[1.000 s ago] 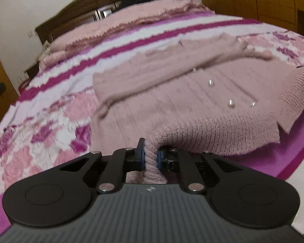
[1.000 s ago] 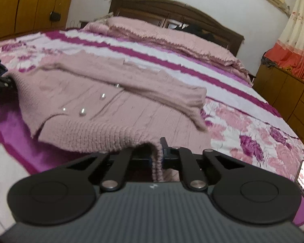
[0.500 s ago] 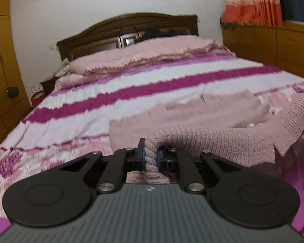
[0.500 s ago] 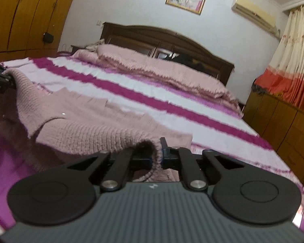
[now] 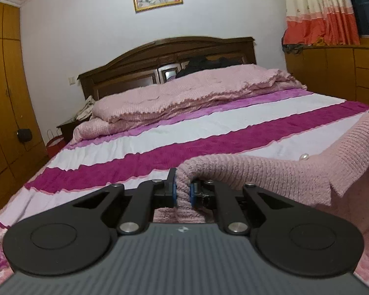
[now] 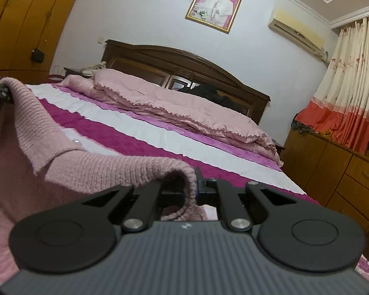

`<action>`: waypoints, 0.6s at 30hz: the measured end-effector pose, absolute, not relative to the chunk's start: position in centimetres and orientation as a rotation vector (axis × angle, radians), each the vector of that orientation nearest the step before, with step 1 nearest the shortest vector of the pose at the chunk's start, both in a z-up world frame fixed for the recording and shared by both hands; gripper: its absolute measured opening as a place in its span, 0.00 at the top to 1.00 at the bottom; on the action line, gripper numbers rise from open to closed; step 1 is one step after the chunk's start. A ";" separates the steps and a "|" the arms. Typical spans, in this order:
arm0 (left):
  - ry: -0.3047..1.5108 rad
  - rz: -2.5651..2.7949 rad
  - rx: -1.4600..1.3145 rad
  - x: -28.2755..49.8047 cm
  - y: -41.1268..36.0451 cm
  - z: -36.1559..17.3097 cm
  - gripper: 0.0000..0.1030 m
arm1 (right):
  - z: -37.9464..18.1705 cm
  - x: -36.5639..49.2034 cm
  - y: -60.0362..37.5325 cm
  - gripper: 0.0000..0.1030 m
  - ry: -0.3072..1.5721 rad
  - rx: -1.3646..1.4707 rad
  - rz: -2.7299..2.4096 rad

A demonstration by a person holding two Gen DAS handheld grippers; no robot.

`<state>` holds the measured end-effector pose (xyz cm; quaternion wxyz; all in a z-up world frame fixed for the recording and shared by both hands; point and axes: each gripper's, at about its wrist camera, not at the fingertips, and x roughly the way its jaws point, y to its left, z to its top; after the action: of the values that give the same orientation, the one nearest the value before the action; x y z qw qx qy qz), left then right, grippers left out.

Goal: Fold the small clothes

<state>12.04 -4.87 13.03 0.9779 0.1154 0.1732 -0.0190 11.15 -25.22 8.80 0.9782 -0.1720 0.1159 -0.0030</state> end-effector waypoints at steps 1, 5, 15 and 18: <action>0.360 -0.034 0.226 13.2 -4.9 12.5 0.90 | 8.4 12.0 -25.3 0.91 0.243 -0.343 -0.009; 0.409 -0.008 0.221 17.7 -4.9 9.9 0.90 | 6.1 15.3 -25.2 0.91 0.283 -0.344 -0.020; 0.581 0.014 0.271 26.0 -4.5 1.9 0.90 | -0.4 20.9 -23.9 0.91 0.444 -0.422 0.003; 0.597 0.009 0.272 26.8 -4.3 0.3 0.89 | -1.2 21.3 -24.3 0.89 0.481 -0.397 0.013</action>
<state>26.78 -4.27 0.27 0.9467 0.1333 0.2931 0.0046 21.25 -24.27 -1.23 0.9518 -0.1951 0.2364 0.0065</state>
